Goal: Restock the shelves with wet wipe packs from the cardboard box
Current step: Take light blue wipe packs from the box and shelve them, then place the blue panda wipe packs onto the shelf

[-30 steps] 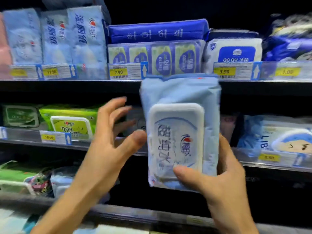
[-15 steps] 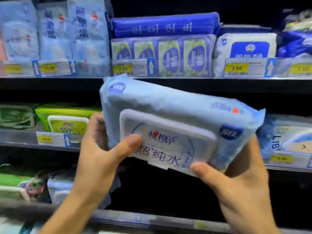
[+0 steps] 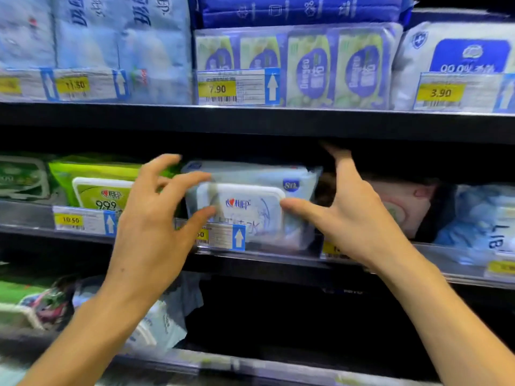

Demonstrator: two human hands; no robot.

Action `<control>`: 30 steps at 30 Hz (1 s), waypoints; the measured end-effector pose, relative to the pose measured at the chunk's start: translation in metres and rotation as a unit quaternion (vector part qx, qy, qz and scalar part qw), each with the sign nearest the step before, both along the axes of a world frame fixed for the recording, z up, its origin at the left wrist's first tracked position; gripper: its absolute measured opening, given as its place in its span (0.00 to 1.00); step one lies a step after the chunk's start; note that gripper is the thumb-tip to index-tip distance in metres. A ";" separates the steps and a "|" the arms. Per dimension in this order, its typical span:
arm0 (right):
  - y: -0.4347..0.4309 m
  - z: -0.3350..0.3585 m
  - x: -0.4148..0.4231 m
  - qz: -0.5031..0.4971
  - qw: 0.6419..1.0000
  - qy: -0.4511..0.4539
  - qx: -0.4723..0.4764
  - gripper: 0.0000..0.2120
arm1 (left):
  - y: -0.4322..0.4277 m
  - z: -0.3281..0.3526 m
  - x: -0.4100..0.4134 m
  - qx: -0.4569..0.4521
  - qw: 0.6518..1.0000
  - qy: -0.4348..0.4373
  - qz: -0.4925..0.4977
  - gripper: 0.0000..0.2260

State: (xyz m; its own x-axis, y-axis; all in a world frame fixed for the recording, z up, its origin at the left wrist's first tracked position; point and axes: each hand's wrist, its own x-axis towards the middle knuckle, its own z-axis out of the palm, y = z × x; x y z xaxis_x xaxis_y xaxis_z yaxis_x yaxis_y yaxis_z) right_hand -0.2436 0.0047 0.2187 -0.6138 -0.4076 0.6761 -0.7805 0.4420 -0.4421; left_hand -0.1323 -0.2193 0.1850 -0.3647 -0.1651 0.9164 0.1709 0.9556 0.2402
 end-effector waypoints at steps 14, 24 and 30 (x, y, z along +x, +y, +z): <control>-0.007 0.005 0.010 -0.067 0.989 0.108 0.071 0.23 | 0.022 0.016 -0.008 -0.072 0.983 -0.093 0.144 0.20; 0.159 -0.076 0.079 -0.016 0.988 0.053 0.145 0.25 | 0.163 -0.084 0.009 -0.085 0.964 -0.194 -0.159 0.23; 0.252 -0.143 0.101 -0.096 0.956 -0.097 0.259 0.33 | 0.239 -0.166 0.004 -0.085 0.870 -0.348 -0.337 0.27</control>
State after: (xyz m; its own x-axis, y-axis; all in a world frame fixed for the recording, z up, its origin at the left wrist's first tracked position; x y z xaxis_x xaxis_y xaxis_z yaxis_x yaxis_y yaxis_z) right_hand -0.1431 0.2569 0.0762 -0.8038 -0.5251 0.2796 -0.5893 0.7674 -0.2528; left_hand -0.1279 0.0197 0.0194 -0.8027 0.4189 0.4246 0.5769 0.7259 0.3746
